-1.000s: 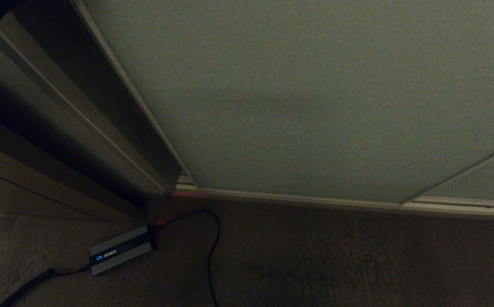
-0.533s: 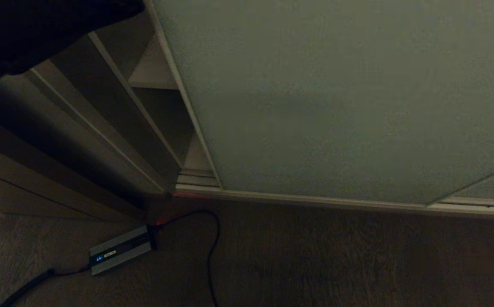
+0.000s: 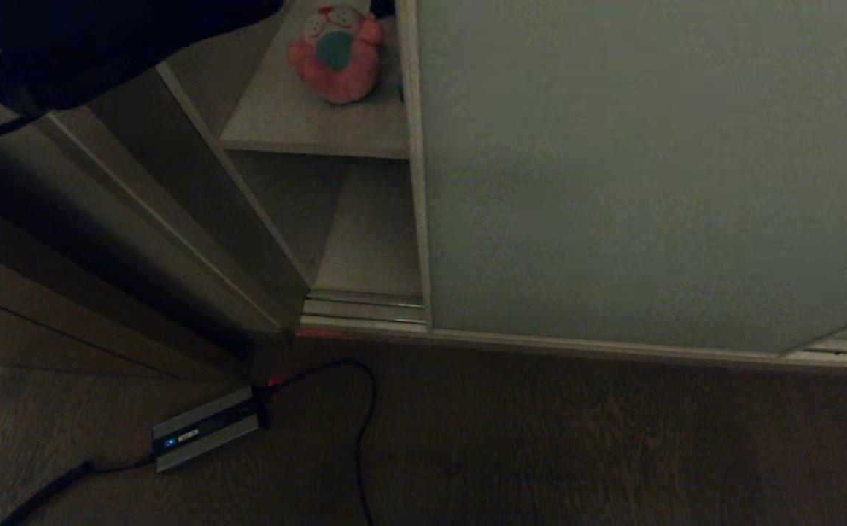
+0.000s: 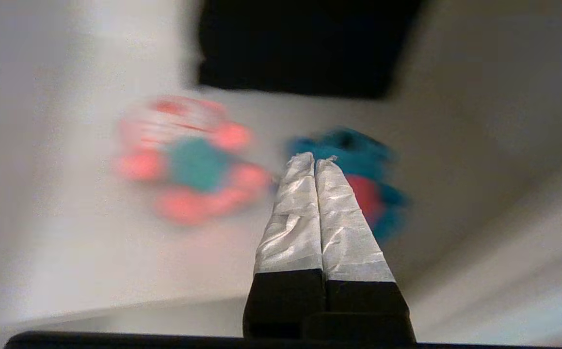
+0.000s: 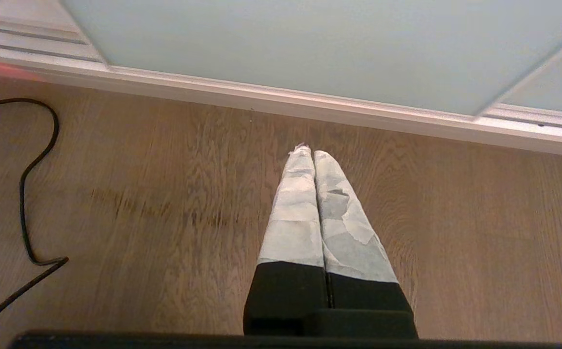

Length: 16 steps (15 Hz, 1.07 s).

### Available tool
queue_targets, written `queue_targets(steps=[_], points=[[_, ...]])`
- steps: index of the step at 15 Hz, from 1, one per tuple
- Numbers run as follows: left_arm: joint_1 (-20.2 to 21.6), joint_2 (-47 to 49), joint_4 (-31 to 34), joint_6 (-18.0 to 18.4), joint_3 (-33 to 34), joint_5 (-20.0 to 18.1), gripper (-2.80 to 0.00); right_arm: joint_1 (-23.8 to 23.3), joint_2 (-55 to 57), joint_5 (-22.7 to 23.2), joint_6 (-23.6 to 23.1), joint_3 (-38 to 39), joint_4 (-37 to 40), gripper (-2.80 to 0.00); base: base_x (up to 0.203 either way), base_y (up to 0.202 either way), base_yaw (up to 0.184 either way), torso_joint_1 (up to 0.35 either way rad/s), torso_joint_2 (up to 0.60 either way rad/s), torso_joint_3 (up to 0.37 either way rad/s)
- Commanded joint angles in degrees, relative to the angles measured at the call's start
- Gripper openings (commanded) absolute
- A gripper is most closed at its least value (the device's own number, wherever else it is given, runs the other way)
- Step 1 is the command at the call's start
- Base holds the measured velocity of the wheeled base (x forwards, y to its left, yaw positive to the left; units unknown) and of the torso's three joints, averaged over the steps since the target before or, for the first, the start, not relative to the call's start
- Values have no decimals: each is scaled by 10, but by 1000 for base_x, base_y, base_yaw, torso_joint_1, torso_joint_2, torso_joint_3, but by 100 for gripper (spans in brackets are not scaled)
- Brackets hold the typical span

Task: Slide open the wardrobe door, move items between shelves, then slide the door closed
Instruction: Open the door

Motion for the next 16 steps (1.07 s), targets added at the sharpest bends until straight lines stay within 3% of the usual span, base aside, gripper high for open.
queue_targets(steps=[1,3,5,11,14,16], points=[[62,-71,74,2,8,1,-280,0,1,0,0,2,0,-280,0,0,0,0,0,0],[112,-153,206,1,27,-16,-280,0,0,0,0,3,0,-280,0,0,0,0,0,0],[144,-260,289,1,109,-26,-280,0,0,0,0,3,0,-280,0,0,0,0,0,0],[197,-634,382,4,519,-27,-280,0,0,0,0,2,0,-280,0,0,0,0,0,0],[213,-765,409,21,671,-25,-280,0,1,0,0,3,0,-280,0,0,0,0,0,0],[218,-832,407,43,722,-23,-280,0,0,0,0,2,0,-280,0,0,0,0,0,0]])
